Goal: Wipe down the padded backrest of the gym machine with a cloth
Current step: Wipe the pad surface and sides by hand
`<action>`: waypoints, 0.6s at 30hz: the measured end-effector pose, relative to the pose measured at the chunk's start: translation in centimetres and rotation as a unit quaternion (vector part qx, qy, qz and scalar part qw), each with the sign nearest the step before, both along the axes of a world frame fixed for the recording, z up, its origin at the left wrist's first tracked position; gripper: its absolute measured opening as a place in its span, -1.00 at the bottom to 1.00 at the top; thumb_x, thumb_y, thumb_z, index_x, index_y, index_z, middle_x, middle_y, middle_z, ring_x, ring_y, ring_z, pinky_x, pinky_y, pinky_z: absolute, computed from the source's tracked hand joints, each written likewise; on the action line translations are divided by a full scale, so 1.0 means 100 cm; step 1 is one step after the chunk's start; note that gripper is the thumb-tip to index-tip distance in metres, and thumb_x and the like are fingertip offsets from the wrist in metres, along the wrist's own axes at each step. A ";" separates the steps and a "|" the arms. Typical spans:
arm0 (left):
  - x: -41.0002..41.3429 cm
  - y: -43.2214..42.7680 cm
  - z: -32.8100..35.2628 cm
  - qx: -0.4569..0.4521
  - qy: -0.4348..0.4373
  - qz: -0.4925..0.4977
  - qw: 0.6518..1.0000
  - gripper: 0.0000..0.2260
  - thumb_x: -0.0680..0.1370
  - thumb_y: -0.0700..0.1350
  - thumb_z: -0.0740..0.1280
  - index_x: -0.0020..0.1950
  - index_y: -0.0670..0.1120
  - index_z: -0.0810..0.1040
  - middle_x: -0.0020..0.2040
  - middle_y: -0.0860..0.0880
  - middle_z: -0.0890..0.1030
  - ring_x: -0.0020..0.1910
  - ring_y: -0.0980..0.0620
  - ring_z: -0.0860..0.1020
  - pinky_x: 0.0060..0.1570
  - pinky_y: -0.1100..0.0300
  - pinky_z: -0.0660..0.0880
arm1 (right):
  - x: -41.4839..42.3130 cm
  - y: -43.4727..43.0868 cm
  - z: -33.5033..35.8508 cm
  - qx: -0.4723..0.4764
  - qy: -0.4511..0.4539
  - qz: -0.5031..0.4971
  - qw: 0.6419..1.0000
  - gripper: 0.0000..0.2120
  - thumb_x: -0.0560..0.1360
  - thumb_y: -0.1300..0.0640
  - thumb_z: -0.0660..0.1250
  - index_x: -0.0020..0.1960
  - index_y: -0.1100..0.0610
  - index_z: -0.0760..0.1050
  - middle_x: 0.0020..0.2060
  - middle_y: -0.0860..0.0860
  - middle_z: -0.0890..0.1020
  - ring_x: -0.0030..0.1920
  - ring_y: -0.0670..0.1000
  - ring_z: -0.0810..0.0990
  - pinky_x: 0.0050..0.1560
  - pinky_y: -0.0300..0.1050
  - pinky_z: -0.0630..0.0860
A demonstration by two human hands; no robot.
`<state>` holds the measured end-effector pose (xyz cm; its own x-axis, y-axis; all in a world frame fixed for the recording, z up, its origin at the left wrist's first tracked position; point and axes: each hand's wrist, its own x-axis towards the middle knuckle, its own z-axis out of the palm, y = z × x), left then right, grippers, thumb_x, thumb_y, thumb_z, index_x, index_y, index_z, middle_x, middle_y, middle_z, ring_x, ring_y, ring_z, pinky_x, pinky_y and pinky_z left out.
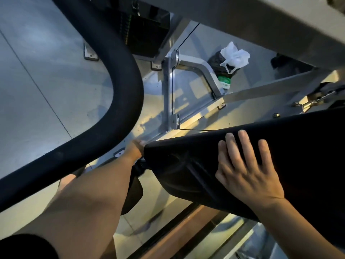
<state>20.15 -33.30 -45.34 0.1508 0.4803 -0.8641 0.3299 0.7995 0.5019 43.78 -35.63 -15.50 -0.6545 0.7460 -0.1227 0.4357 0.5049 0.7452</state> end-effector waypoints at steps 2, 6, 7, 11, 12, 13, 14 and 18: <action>0.000 -0.001 -0.008 0.021 0.027 0.003 0.999 -0.75 0.68 -0.17 0.24 -0.04 0.00 0.70 -0.01 -0.09 0.66 0.03 -0.15 0.64 -0.04 0.18 0.50 | -0.001 0.001 0.000 0.000 -0.003 -0.003 1.000 -0.37 0.57 -0.10 0.27 0.51 0.24 0.39 0.48 0.25 0.42 0.54 0.29 0.27 0.58 0.31 0.05; 0.008 -0.002 0.034 0.068 -0.012 0.058 0.996 -0.85 0.66 -0.09 0.31 0.04 0.00 0.69 -0.02 0.05 0.66 0.07 -0.04 0.62 0.17 0.02 0.51 | -0.004 0.000 0.001 -0.005 -0.003 -0.014 1.000 -0.38 0.57 -0.10 0.26 0.51 0.25 0.39 0.50 0.26 0.40 0.56 0.30 0.24 0.58 0.32 0.04; 0.011 0.000 0.056 0.087 -0.026 0.057 0.994 -0.82 0.68 -0.04 0.28 0.15 0.02 0.68 0.06 0.05 0.65 0.07 0.01 0.59 0.16 0.06 0.49 | -0.005 0.000 0.002 -0.005 -0.001 -0.017 1.000 -0.38 0.57 -0.09 0.26 0.51 0.25 0.38 0.50 0.27 0.39 0.56 0.30 0.23 0.58 0.32 0.03; 0.024 -0.010 0.095 0.172 -0.096 0.023 0.980 -0.76 0.71 -0.01 0.20 0.27 0.17 0.62 0.13 0.11 0.64 0.09 0.13 0.57 0.11 0.17 0.53 | -0.006 0.000 0.002 -0.008 0.002 -0.022 1.000 -0.37 0.59 -0.08 0.23 0.53 0.28 0.35 0.51 0.29 0.36 0.57 0.32 0.20 0.57 0.33 0.04; 0.021 -0.017 0.091 0.182 -0.092 0.016 0.979 -0.76 0.71 0.00 0.20 0.27 0.21 0.61 0.12 0.12 0.64 0.10 0.14 0.58 0.11 0.17 0.55 | -0.006 0.000 0.003 -0.008 0.002 -0.023 1.000 -0.37 0.59 -0.08 0.23 0.53 0.28 0.34 0.51 0.29 0.36 0.57 0.32 0.20 0.57 0.33 0.04; 0.016 -0.023 0.084 0.183 -0.079 0.019 0.980 -0.76 0.71 0.01 0.20 0.27 0.23 0.60 0.13 0.12 0.64 0.11 0.14 0.58 0.12 0.13 0.56 | -0.005 0.000 0.002 -0.006 0.003 -0.022 1.000 -0.37 0.58 -0.08 0.24 0.53 0.28 0.35 0.51 0.29 0.36 0.57 0.32 0.20 0.58 0.33 0.04; 0.011 -0.028 0.074 0.171 -0.057 0.031 0.983 -0.76 0.71 0.00 0.20 0.25 0.25 0.61 0.12 0.13 0.63 0.10 0.14 0.58 0.14 0.09 0.57 | -0.004 -0.001 0.002 -0.003 0.005 -0.020 1.000 -0.37 0.58 -0.08 0.25 0.52 0.28 0.35 0.51 0.29 0.37 0.57 0.32 0.21 0.58 0.33 0.05; 0.002 -0.032 0.044 0.095 0.031 0.060 0.993 -0.77 0.71 -0.05 0.22 0.17 0.17 0.65 0.06 0.16 0.63 0.07 0.07 0.61 0.23 0.00 0.54 | -0.003 -0.001 -0.003 0.003 0.010 -0.012 1.000 -0.39 0.58 -0.09 0.25 0.50 0.27 0.39 0.49 0.27 0.41 0.56 0.31 0.24 0.57 0.33 0.07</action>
